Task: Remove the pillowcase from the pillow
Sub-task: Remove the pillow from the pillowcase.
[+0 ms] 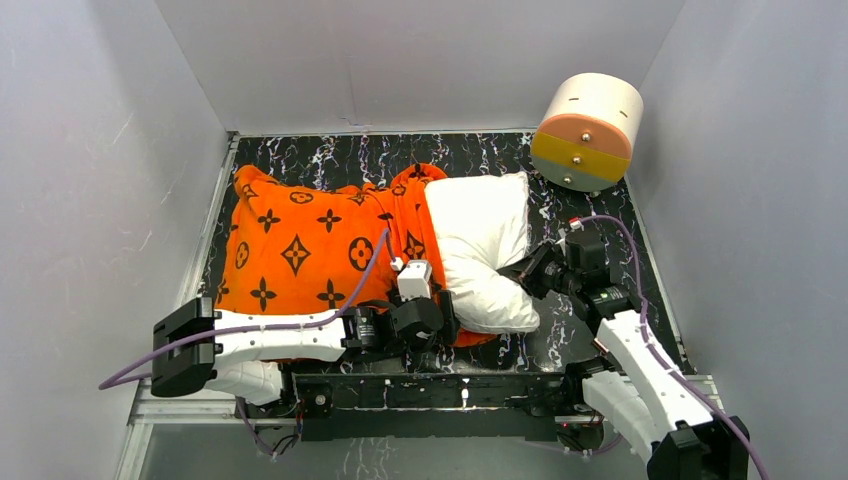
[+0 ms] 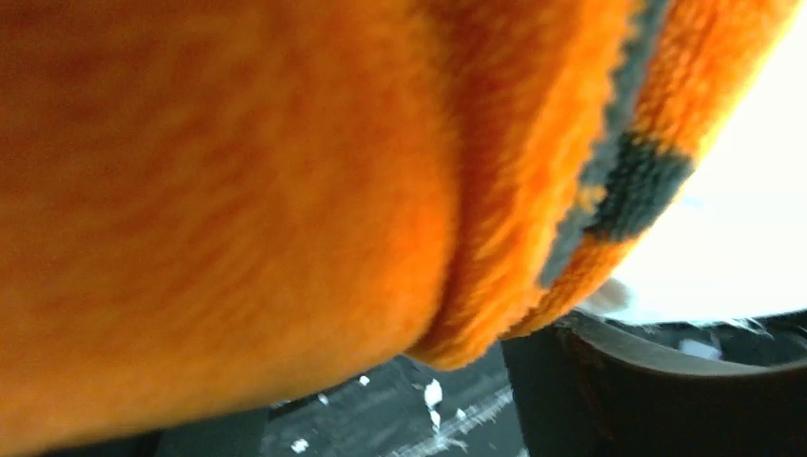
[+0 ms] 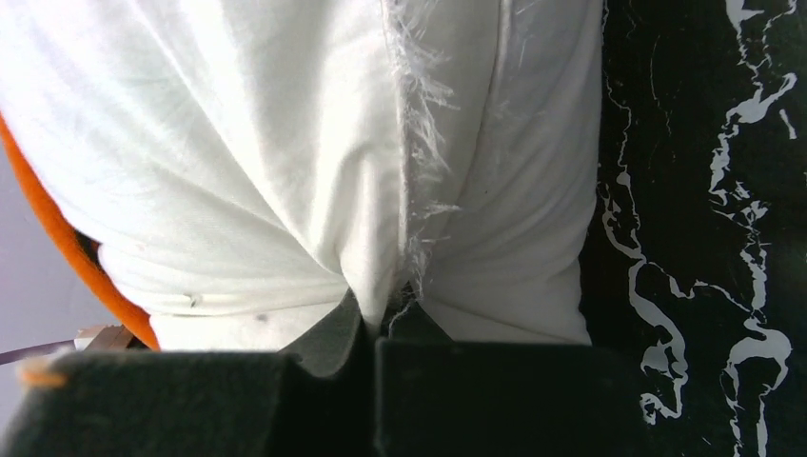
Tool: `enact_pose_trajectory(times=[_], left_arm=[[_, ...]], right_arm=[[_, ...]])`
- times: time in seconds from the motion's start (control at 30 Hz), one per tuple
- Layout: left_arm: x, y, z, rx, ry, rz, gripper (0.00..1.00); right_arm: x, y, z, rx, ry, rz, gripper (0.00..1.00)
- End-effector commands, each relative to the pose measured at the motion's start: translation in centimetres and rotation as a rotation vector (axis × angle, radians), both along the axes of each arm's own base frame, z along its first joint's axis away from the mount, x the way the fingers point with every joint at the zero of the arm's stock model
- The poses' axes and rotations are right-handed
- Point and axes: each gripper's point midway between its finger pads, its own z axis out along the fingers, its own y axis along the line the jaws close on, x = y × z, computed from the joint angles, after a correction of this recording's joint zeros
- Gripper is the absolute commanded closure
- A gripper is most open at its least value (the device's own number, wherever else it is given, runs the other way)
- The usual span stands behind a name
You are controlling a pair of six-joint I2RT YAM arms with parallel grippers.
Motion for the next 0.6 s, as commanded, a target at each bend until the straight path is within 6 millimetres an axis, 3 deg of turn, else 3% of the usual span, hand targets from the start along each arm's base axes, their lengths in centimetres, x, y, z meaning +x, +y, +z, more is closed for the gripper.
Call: enact_pose_trajectory(times=[0.0, 0.07, 0.13, 0.17, 0.4, 0.47, 0.57], left_arm=[[5.6, 3.2, 2.3, 0.031, -0.238, 0.292, 0.34], [5.8, 4.7, 1.5, 0.076, -0.257, 0.322, 0.55], [5.7, 6.1, 0.9, 0.121, -0.273, 0.319, 0.88], [5.6, 6.8, 0.7, 0.144, -0.276, 0.319, 0.99], [2.9, 15.1, -2.8, 0.326, -0.177, 0.381, 1.0], [2.1, 16.5, -3.7, 0.326, -0.139, 0.393, 1.0], [1.7, 17.1, -3.8, 0.275, -0.125, 0.397, 1.0]], right_arm=[[-1.5, -0.3, -0.1, -0.029, -0.001, 0.004, 0.98], [-1.4, -0.4, 0.0, -0.029, -0.009, -0.008, 0.99], [-1.2, -0.3, 0.3, -0.03, -0.021, 0.0, 0.99], [-0.8, -0.5, 0.7, -0.05, -0.037, 0.0, 1.0], [2.9, -3.8, 2.3, -0.316, -0.092, -0.042, 1.0], [3.8, -3.9, 3.4, -0.323, -0.112, -0.022, 1.0], [4.2, -3.4, 3.8, -0.31, -0.114, 0.018, 1.0]])
